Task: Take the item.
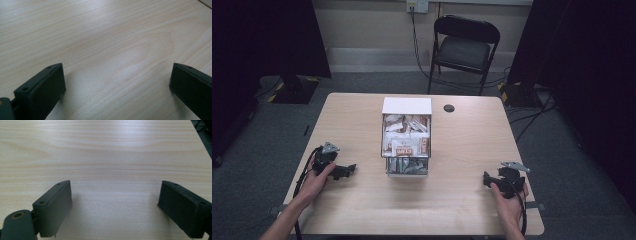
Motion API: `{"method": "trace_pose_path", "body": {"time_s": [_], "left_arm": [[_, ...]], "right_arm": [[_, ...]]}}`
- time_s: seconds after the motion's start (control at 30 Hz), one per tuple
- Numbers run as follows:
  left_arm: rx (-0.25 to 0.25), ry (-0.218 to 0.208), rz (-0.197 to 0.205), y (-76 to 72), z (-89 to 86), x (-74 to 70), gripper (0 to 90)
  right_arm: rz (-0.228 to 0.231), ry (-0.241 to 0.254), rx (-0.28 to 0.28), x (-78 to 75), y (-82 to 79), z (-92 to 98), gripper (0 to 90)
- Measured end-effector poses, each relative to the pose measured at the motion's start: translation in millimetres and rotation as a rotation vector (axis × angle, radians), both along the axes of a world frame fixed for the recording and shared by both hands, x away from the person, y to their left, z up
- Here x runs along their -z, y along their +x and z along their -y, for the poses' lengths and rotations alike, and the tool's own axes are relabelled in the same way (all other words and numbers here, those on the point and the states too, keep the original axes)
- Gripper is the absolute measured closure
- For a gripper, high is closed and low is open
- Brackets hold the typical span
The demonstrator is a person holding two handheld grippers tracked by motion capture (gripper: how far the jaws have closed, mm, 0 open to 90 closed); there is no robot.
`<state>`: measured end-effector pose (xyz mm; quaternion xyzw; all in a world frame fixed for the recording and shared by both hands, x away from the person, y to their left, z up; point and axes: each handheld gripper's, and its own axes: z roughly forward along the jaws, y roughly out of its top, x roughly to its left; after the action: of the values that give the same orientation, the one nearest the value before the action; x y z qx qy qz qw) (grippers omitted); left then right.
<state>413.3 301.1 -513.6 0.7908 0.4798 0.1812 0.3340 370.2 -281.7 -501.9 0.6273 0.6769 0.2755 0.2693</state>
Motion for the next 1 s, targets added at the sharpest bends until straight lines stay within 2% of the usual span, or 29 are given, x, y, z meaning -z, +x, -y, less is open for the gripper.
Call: {"method": "trace_pose_path", "body": {"time_s": [0.43,0.77,0.87,1.0], "left_arm": [[-0.005,-0.002,-0.002,-0.6,0.5,0.0,0.0],[-0.004,-0.003,-0.001,-0.4,0.5,0.1,0.0],[-0.004,-0.003,-0.002,-0.4,0.4,0.1,0.0],[-0.004,-0.003,-0.002,-0.4,0.4,0.1,0.0]], "right_arm": [[0.001,-0.001,0.004,0.0,-0.5,-0.5,11.4],[0.001,0.005,0.002,-1.2,-1.6,-2.7,15.0],[-0.001,0.038,-0.007,-3.9,-2.2,-3.1,16.6],[0.004,0.052,0.000,-6.1,-2.6,-1.5,17.9]]}}
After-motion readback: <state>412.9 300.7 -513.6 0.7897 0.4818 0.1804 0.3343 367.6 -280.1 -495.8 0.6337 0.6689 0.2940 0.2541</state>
